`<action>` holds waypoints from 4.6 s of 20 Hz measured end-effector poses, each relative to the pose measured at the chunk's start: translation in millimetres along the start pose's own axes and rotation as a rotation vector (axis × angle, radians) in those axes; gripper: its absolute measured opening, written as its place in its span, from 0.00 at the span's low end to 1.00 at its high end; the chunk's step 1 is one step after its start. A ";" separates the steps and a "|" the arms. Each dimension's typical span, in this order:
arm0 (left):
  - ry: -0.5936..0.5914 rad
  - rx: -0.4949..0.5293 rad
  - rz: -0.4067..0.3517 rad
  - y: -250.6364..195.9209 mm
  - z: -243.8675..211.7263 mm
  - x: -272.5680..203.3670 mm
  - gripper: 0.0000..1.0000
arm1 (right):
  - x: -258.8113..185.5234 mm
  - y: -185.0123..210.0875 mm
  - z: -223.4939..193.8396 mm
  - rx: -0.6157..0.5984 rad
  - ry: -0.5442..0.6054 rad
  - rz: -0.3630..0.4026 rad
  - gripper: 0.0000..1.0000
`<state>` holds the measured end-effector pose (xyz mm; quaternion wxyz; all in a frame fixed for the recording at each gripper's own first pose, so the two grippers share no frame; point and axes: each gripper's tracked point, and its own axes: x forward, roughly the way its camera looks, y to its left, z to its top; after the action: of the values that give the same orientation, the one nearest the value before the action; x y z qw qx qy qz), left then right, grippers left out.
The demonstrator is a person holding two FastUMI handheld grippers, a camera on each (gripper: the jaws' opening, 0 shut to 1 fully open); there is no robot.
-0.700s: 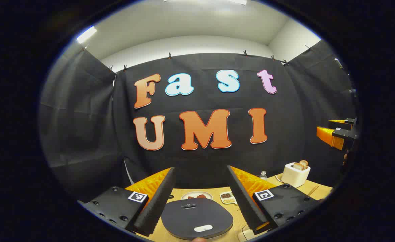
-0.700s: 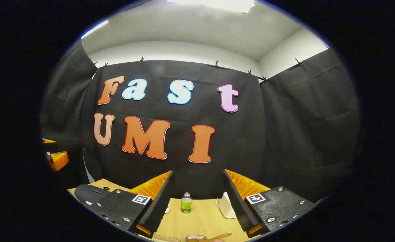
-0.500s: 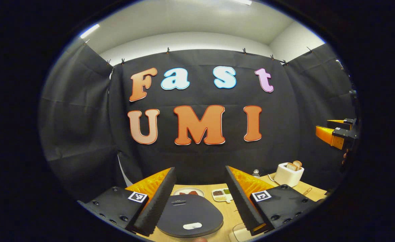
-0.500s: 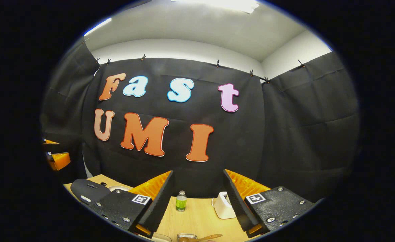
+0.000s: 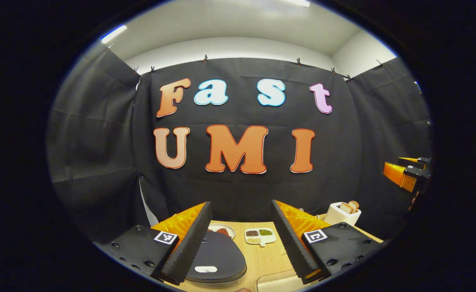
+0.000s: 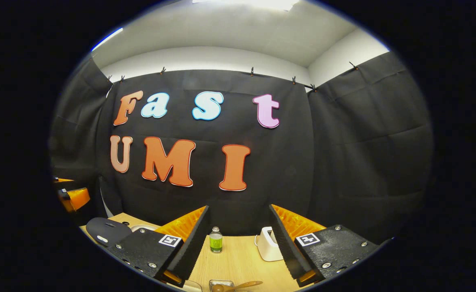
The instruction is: Close the left gripper, press the button to open the rice cooker; take a wooden spoon from the chopstick holder with the right hand, scoop a spoonful of rice and pour it into the rice cooker, then put the wooden spoon back into the chopstick holder.
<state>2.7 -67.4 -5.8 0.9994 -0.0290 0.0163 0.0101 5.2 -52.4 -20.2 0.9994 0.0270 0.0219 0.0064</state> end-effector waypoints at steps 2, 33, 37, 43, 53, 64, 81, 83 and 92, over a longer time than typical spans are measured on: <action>0.002 0.021 -0.007 -4.9 0.6 2.1 0.96 | 1.1 2.0 -0.4 0.004 -0.001 0.012 0.87; 0.847 -0.264 0.156 72.0 -145.1 15.3 0.05 | -20.8 -42.7 -37.9 -0.041 0.093 -0.054 0.93; 1.002 -0.350 0.174 81.1 -189.2 1.5 0.05 | -25.7 -47.9 -59.7 -0.044 0.162 -0.068 0.94; 1.144 -0.431 0.198 81.4 -227.3 -2.4 0.05 | -34.7 -53.1 -74.2 -0.064 0.218 -0.091 0.94; 1.193 -0.529 0.224 78.5 -246.6 -8.8 0.05 | -38.8 -51.1 -108.4 0.041 0.317 -0.120 0.88; 0.746 -0.370 0.182 86.5 -175.0 10.8 0.05 | -38.1 -41.0 -157.6 0.052 0.449 -0.092 0.88; 0.158 0.086 0.208 82.9 -26.3 14.2 0.51 | -43.0 -18.1 -241.2 0.110 0.672 -0.010 0.65; 0.129 0.132 0.196 75.0 -19.9 9.7 0.51 | -43.9 -20.3 -250.1 0.127 0.689 -0.020 0.60; 0.092 0.220 0.163 50.7 -14.4 -2.8 0.89 | -37.9 -37.5 -298.1 0.232 0.744 -0.093 0.64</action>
<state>-1.7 -17.6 -23.0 0.9906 0.0815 0.0655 0.0882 -45.4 -74.4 -318.0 0.9127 0.1347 0.3845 -0.0321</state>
